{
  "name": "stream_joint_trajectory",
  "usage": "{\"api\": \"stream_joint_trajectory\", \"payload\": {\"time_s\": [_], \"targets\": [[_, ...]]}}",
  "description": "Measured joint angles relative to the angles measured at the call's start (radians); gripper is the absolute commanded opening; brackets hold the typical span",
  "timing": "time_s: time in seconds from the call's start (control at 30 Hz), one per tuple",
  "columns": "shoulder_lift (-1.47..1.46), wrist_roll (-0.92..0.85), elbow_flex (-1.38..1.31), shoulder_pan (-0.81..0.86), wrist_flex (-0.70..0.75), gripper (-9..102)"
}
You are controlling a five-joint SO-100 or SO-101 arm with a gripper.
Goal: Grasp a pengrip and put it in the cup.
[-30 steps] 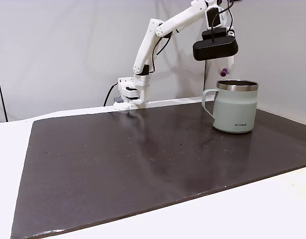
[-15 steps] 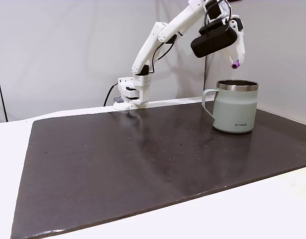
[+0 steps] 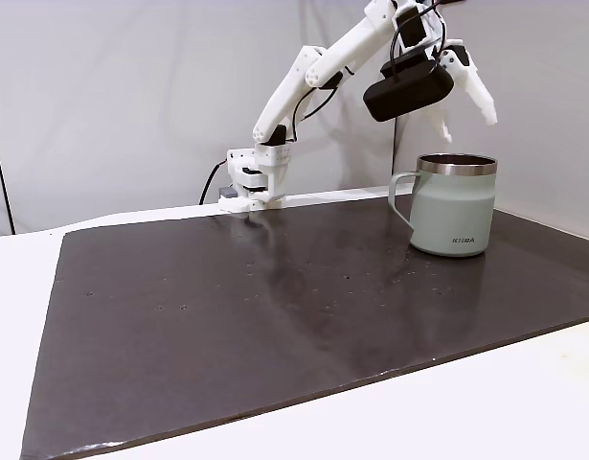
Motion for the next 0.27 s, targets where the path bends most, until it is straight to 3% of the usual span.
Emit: {"api": "stream_joint_trajectory", "payload": {"time_s": [0.27], "targets": [[0.0,-0.008,0.0,0.0,0.0,34]]}}
